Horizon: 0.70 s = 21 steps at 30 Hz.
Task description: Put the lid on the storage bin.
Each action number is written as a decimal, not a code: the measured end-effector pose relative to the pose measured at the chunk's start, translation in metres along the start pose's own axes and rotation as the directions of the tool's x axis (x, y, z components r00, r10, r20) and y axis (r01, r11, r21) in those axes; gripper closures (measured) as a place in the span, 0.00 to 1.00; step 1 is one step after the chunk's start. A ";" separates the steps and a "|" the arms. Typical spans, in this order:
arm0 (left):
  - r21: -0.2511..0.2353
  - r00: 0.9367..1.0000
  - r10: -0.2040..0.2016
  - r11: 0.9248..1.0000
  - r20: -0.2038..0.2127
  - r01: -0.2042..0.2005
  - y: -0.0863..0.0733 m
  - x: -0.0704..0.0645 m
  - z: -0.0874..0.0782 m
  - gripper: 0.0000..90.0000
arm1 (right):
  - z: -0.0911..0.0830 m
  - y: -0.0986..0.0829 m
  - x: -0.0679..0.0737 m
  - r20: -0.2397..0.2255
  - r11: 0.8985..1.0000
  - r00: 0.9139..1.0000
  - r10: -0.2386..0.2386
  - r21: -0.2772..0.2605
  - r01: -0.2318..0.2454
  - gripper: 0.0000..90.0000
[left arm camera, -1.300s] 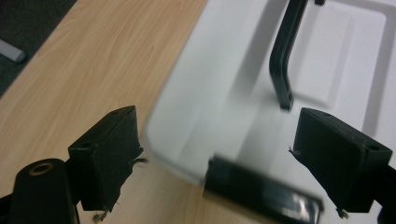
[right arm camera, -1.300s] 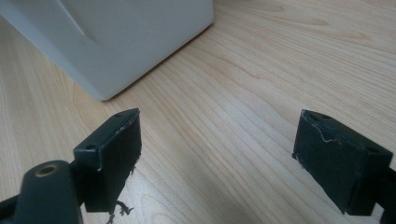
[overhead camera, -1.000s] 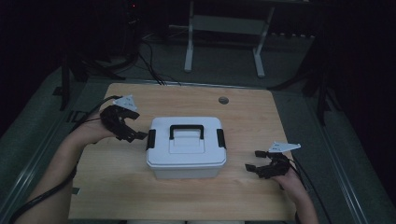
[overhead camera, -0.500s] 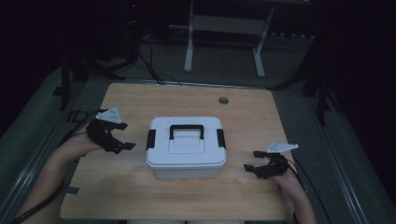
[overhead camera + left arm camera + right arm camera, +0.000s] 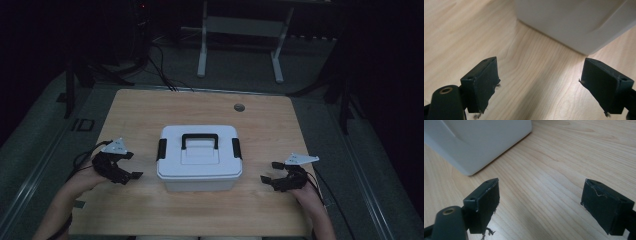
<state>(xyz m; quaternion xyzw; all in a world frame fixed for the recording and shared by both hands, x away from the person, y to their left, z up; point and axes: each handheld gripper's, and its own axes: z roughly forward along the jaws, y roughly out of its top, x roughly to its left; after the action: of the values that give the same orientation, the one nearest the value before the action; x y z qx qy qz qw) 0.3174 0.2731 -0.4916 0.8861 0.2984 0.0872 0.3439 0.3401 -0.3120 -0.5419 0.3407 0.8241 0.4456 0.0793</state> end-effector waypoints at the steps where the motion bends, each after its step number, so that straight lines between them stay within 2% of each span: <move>1: -0.008 1.000 -0.011 1.000 -0.003 0.011 -0.004 0.000 0.002 0.16 | 0.000 0.000 0.000 0.007 1.000 1.000 -0.002 -0.002 0.002 0.16; 2: -0.013 1.000 -0.027 1.000 -0.001 0.027 -0.008 0.000 0.004 0.16 | 0.000 0.000 0.000 0.007 1.000 1.000 -0.002 -0.002 0.002 0.16; 4: -0.015 0.999 -0.039 0.999 -0.030 0.038 -0.016 -0.001 0.008 0.16 | 0.000 -0.002 0.001 0.025 1.000 1.000 0.001 -0.010 -0.001 0.16; 6: -0.020 0.997 -0.061 0.998 -0.041 0.061 -0.025 -0.001 0.011 0.16 | 0.001 -0.003 0.001 0.032 1.000 0.999 -0.002 -0.009 0.003 0.16; 10: -0.032 0.995 -0.085 0.996 -0.050 0.084 -0.032 -0.002 0.014 0.16 | 0.002 -0.004 0.001 0.039 1.000 0.999 0.000 -0.007 0.001 0.16; 14: -0.042 0.989 -0.099 0.995 -0.112 0.095 -0.039 -0.003 0.019 0.16 | 0.000 -0.006 0.000 0.059 1.000 0.998 0.015 -0.028 -0.014 0.16; 15: -0.061 0.985 -0.120 0.992 -0.121 0.113 -0.043 -0.004 0.022 0.16 | 0.000 -0.006 0.000 0.062 0.999 0.998 0.017 -0.032 -0.015 0.16; 21: -0.077 0.979 -0.132 0.990 -0.154 0.121 -0.049 -0.009 0.030 0.16 | -0.001 -0.008 -0.002 0.080 0.999 0.996 0.028 -0.043 -0.025 0.16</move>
<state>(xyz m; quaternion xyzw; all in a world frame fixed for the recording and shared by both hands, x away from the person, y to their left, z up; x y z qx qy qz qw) 0.2979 0.2800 -0.5457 0.8434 0.3776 0.1454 0.3534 0.3368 -0.3167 -0.5479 0.3675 0.8061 0.4497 0.1137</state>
